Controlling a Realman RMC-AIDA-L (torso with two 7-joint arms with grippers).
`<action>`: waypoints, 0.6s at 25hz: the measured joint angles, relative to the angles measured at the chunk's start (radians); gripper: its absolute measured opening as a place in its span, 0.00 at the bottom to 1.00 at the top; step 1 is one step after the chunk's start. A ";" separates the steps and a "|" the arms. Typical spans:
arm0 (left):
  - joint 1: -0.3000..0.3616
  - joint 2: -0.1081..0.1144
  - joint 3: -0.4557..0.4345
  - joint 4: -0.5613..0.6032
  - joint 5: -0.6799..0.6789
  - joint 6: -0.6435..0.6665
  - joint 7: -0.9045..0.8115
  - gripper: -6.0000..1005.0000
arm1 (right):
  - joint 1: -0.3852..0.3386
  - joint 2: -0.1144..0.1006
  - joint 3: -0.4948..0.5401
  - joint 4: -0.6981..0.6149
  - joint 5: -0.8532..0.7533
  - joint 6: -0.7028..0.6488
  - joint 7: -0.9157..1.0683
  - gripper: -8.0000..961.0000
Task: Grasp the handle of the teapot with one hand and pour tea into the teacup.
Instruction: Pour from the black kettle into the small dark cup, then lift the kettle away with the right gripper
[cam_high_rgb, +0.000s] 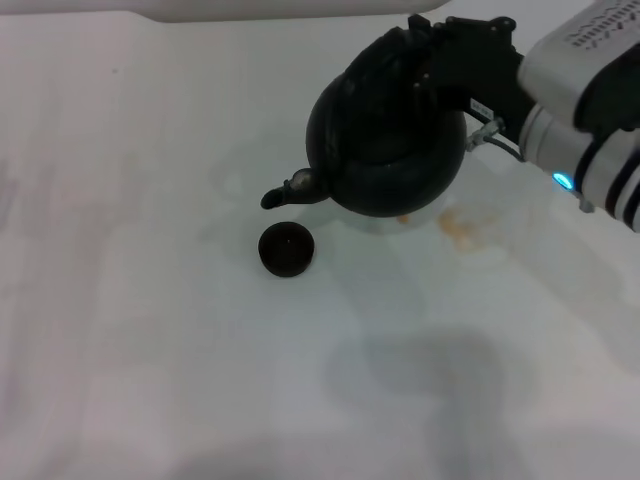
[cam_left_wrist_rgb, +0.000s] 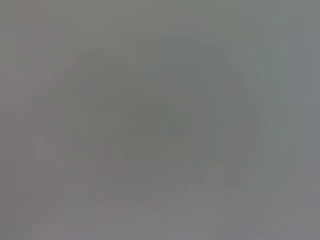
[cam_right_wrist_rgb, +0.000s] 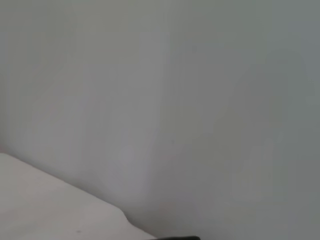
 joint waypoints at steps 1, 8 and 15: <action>0.006 -0.001 0.000 0.000 0.000 0.003 0.000 0.88 | 0.006 0.001 -0.009 0.003 -0.021 -0.013 0.001 0.16; 0.033 -0.002 0.000 0.000 0.000 0.006 -0.004 0.88 | 0.022 0.002 -0.046 0.034 -0.076 -0.076 0.000 0.16; 0.051 -0.003 0.003 -0.003 0.000 0.017 -0.006 0.88 | 0.032 0.003 -0.108 0.067 -0.173 -0.173 -0.001 0.16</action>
